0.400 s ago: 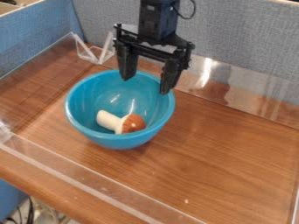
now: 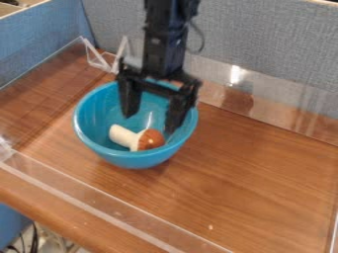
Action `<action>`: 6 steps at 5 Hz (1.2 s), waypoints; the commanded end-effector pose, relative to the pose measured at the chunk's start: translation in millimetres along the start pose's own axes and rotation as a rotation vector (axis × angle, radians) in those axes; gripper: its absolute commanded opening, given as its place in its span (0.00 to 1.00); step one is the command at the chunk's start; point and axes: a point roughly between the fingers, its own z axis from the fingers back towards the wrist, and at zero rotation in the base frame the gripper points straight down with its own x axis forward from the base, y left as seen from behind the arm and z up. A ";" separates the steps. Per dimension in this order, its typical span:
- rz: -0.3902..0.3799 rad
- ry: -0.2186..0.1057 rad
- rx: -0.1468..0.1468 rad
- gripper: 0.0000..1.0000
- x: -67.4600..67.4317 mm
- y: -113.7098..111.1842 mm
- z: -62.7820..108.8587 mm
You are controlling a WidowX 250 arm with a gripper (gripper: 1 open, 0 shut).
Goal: Remove the mushroom from inside the blue bowl and put it on the table
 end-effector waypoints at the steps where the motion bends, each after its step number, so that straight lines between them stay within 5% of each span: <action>1: 0.071 -0.015 -0.003 1.00 6.2 8.2 -5.4; 2: 0.137 -0.007 -0.010 1.00 10.6 13.1 -15.2; 3: 0.191 -0.004 -0.019 0.00 16.9 23.6 -28.2; 5: 0.281 -0.027 -0.042 0.00 23.3 44.0 -32.0; 6: 0.315 -0.046 -0.053 0.00 22.1 40.8 -18.4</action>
